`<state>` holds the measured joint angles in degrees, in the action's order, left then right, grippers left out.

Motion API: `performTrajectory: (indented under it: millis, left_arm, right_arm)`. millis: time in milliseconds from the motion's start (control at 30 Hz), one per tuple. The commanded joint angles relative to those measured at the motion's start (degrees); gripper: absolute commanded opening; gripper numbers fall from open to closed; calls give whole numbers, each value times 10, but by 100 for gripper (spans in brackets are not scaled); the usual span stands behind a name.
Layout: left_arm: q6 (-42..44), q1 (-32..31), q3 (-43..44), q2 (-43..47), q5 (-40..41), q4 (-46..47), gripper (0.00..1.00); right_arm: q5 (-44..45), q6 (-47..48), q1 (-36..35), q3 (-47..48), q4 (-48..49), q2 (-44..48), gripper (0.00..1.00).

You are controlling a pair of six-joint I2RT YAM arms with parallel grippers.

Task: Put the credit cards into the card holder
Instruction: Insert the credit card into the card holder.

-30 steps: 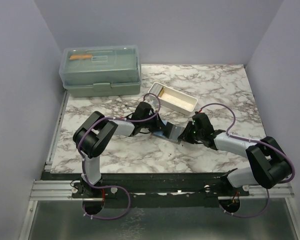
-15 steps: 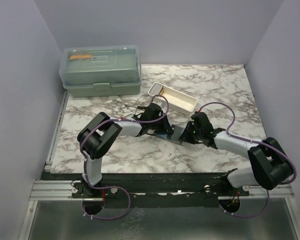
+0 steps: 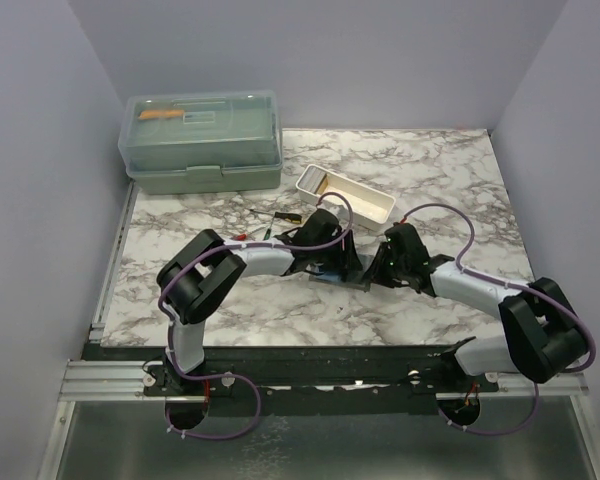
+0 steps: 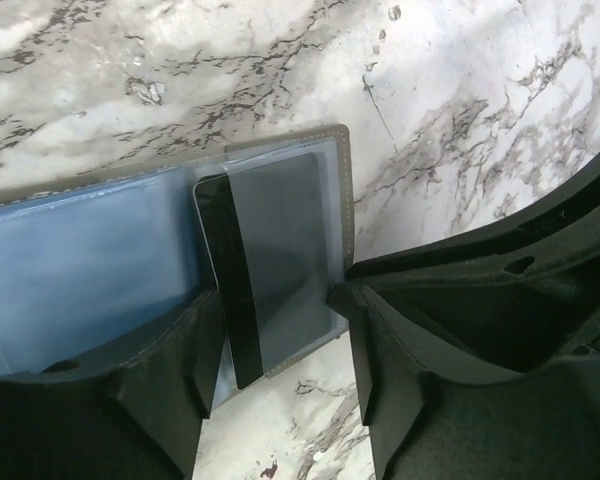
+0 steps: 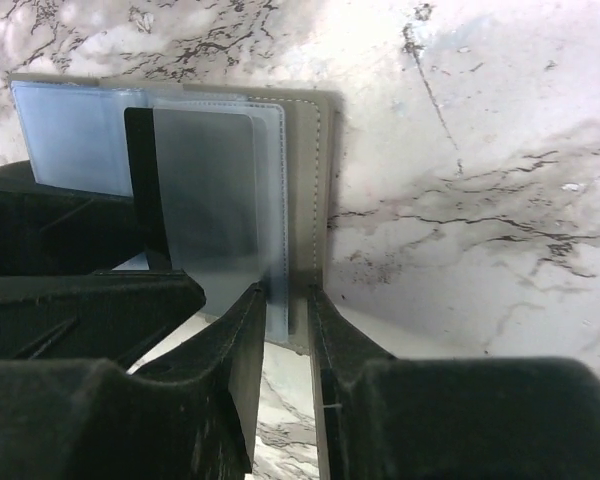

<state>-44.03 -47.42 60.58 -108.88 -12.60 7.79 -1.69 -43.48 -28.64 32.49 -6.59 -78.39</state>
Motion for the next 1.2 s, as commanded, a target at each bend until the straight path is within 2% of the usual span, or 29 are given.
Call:
performTrajectory:
  millis: [0,200,433,533,667,733,800,900,1033,1167]
  left_arm:
    - [11,10,-16,-5,-5,-91,60]
    - [7,43,-8,22,-53,-109,61]
    - [-31,72,-3,24,-81,-117,61]
    - [-31,72,-2,29,-84,-118,61]
    - [-9,68,13,45,-57,-168,70]
    - [8,62,27,48,-27,-206,85]
    - [23,58,46,45,2,-251,91]
    - [36,57,48,68,23,-265,92]
    - [31,68,56,89,-19,-276,92]
    - [61,69,73,94,44,-323,93]
  right_arm:
    - [42,11,6,-11,-48,22,26]
    - [37,11,11,-17,-50,34,29]
    - [-5,16,14,-17,-14,29,51]
    - [-35,11,18,-21,13,24,52]
    - [-79,0,31,-31,54,14,53]
    - [-100,-4,39,-32,74,9,53]
    - [-114,-4,41,-29,87,3,53]
    - [-127,-4,41,-21,90,-3,53]
    - [-131,0,42,-13,85,-12,53]
    - [-136,14,41,-3,81,-30,53]
